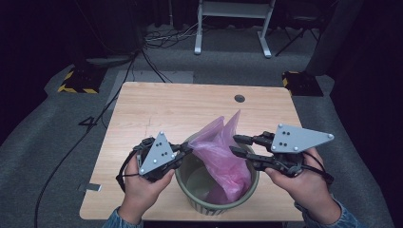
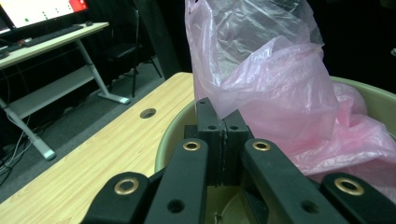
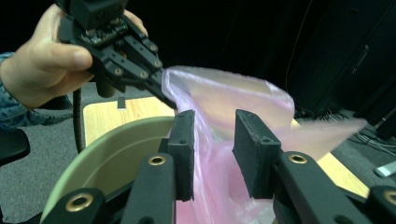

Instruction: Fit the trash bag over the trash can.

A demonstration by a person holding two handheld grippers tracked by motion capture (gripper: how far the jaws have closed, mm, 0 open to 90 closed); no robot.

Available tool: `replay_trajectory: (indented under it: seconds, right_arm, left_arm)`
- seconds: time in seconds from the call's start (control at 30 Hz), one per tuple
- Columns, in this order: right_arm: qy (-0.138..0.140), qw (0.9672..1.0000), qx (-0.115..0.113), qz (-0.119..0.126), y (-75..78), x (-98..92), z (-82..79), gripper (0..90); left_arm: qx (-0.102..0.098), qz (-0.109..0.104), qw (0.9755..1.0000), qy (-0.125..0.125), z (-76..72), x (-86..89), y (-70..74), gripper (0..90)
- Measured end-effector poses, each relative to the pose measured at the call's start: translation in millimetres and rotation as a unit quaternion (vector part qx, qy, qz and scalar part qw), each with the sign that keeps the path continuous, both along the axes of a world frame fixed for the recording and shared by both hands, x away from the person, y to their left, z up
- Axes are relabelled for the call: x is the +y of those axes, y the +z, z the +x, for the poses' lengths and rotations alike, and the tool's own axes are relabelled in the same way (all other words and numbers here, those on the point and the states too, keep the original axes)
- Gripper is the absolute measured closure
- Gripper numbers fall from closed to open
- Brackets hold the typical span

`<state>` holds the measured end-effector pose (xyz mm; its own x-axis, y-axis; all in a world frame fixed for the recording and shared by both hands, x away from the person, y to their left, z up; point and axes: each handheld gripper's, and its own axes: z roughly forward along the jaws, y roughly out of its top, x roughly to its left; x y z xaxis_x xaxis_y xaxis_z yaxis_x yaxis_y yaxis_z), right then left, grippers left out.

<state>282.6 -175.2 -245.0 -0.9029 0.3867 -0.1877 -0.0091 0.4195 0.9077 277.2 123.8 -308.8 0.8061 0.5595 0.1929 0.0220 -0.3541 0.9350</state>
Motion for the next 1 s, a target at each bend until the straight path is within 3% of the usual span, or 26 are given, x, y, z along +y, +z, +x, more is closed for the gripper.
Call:
replay_trajectory:
  seconds: [0.17, 0.33, 0.37, 0.47, 0.6, 0.77, 0.83, 1.0]
  right_arm:
    - [0.016, 0.9997, 0.005, -0.015, -4.2, 14.2, 4.7, 68.6]
    - [0.022, 0.9982, 0.049, -0.027, -19.8, 20.5, 22.6, 64.6]
    - [0.022, 0.9979, 0.055, -0.029, -22.1, 20.9, 25.1, 67.1]
    - [0.038, 0.9951, 0.082, -0.039, -27.9, 21.4, 30.4, 88.4]
    - [0.033, 0.9957, 0.078, -0.035, -26.2, 19.6, 29.8, 90.0]
    - [0.005, 0.9976, 0.064, -0.025, -16.8, 7.9, 30.5, 90.0]
    - [-0.006, 0.998, 0.061, -0.017, -13.8, 2.0, 31.0, 90.0]
    - [-0.033, 0.998, 0.053, 0.005, -7.7, -15.4, 34.1, 90.0]
  left_arm:
    - [-0.001, 0.003, 1.0, -0.007, -0.9, -4.3, -0.5, 89.6]
    - [0.0, -0.002, 0.9999, -0.014, -0.6, -2.6, -0.3, 89.5]
    - [0.0, -0.004, 0.9999, -0.015, -0.4, -2.5, -0.5, 89.4]
    - [0.0, -0.004, 0.9999, -0.015, -0.1, -2.0, -1.6, 88.3]
    - [0.003, -0.003, 0.9999, -0.013, -0.2, 0.8, -3.2, 88.7]
    - [-0.002, -0.013, 0.9999, -0.008, -1.3, 7.9, 0.7, 89.3]
    - [-0.006, -0.005, 0.9999, 0.006, -2.2, 10.6, 2.7, 90.0]
    - [0.002, -0.013, 0.9999, 0.006, -1.6, 17.5, 1.9, 90.0]
